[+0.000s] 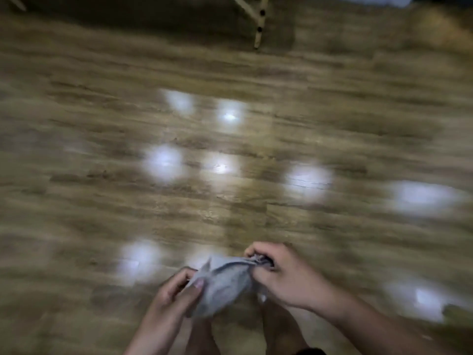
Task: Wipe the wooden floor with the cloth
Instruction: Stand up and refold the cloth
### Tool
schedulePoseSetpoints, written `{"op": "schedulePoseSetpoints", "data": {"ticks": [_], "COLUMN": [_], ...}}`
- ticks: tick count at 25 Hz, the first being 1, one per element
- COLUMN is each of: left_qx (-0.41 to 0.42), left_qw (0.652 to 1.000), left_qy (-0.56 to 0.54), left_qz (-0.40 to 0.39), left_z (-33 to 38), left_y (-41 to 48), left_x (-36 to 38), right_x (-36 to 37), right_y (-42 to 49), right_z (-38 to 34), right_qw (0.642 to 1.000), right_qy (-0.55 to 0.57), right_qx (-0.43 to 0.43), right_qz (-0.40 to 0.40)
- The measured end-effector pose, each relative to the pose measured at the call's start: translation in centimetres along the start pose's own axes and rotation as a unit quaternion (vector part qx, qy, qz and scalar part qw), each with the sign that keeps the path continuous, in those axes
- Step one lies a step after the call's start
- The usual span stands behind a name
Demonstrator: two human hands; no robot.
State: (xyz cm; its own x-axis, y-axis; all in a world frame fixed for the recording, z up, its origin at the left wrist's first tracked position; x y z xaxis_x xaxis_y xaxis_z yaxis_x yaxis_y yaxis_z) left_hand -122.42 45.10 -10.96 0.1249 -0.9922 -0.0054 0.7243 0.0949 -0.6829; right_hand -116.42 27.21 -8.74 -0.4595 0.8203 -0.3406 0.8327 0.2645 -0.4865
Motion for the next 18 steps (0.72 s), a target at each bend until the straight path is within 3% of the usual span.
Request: {"op": "schedulePoseSetpoints", "data": {"ticks": [3, 6, 8, 11, 14, 16, 18], "left_qx": [-0.059, -0.01, 0.059, 0.161, 0.187, 0.165, 0.198], "left_qw": [0.993, 0.998, 0.997, 0.984, 0.977, 0.977, 0.963], "left_qy": [-0.098, -0.069, -0.021, 0.079, 0.106, 0.129, 0.177], "left_qz": [-0.029, 0.003, 0.038, 0.017, -0.004, -0.028, -0.055], "left_z": [1.7, 5.3, 9.1, 13.5, 15.2, 14.5, 14.6], "left_y": [-0.7, 0.2, 0.5, -0.2, -0.9, -1.1, -1.4], "left_x": [4.7, 8.8, 11.0, 15.4, 18.8, 21.1, 23.8], "right_x": [-6.4, -10.2, -12.6, -15.7, -18.7, -21.4, -24.1], "right_y": [-1.0, -2.2, -2.8, -4.5, -6.2, -7.4, -9.2], "right_z": [0.2, 1.9, 4.2, 6.5, 6.9, 7.0, 6.9], "right_qw": [0.978, 0.939, 0.936, 0.938, 0.91, 0.893, 0.884], "right_qy": [0.142, 0.258, 0.233, 0.176, 0.258, 0.283, 0.286], "right_qx": [0.067, 0.145, 0.19, 0.235, 0.22, 0.176, 0.119], "right_qz": [0.135, 0.174, 0.185, 0.185, 0.238, 0.303, 0.35]}}
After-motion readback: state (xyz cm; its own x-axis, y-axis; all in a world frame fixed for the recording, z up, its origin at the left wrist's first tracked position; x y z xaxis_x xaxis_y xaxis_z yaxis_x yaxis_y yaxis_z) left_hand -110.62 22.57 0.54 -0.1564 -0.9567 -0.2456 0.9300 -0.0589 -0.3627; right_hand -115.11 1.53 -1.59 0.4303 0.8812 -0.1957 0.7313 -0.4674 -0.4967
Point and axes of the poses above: each hand's wrist, its own y-axis towards the middle knuckle, its own x-axis out of the palm, z = x × y, the point moved 10 cm from there along y, towards the middle knuckle, and after that the axes turned 11 degrees about z, right-handed, at the moved point
